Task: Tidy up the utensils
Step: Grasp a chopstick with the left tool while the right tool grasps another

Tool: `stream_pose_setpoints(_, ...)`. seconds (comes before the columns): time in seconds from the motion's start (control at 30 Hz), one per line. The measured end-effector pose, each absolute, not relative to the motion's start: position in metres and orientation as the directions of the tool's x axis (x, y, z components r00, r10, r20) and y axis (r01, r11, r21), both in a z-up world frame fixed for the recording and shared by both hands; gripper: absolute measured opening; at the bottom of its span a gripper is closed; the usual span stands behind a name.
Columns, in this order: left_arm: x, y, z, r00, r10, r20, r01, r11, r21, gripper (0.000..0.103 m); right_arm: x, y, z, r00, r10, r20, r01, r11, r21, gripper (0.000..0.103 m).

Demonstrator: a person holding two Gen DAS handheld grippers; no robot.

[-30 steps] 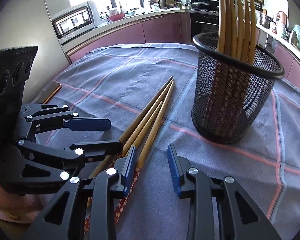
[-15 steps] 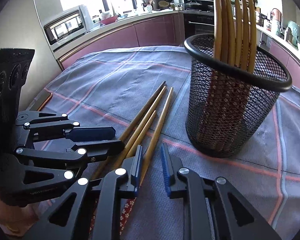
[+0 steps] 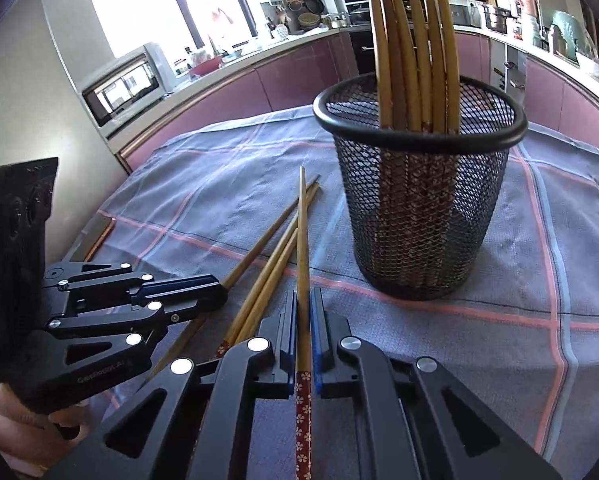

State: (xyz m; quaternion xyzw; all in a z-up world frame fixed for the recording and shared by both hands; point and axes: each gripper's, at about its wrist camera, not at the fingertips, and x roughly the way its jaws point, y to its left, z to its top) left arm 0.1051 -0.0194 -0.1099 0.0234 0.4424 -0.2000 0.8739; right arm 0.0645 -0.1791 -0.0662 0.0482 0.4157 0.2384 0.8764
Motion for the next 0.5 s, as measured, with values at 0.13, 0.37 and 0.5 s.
stream_pose_setpoints(0.13, 0.093, -0.019, -0.107, 0.525, -0.347, -0.777, 0.390, 0.910, -0.143, 0.008, 0.059, -0.176, -0.065, 0.520, 0.477, -0.709, -0.412, 0.867, 0.281, 0.006)
stream_pose_setpoints(0.37, 0.084, -0.021, -0.111, 0.494, -0.357, -0.793, 0.415, 0.898, -0.145, 0.008, 0.056, -0.170, -0.071, 0.482, 0.482, -0.732, -0.429, 0.858, 0.282, 0.006)
stream_pose_setpoints(0.5, 0.089, -0.024, -0.113, 0.493, -0.353, -0.795, 0.435, 0.891, -0.126, 0.020, 0.058, -0.168, -0.073, 0.476, 0.475, -0.740, -0.431, 0.860, 0.275, 0.008)
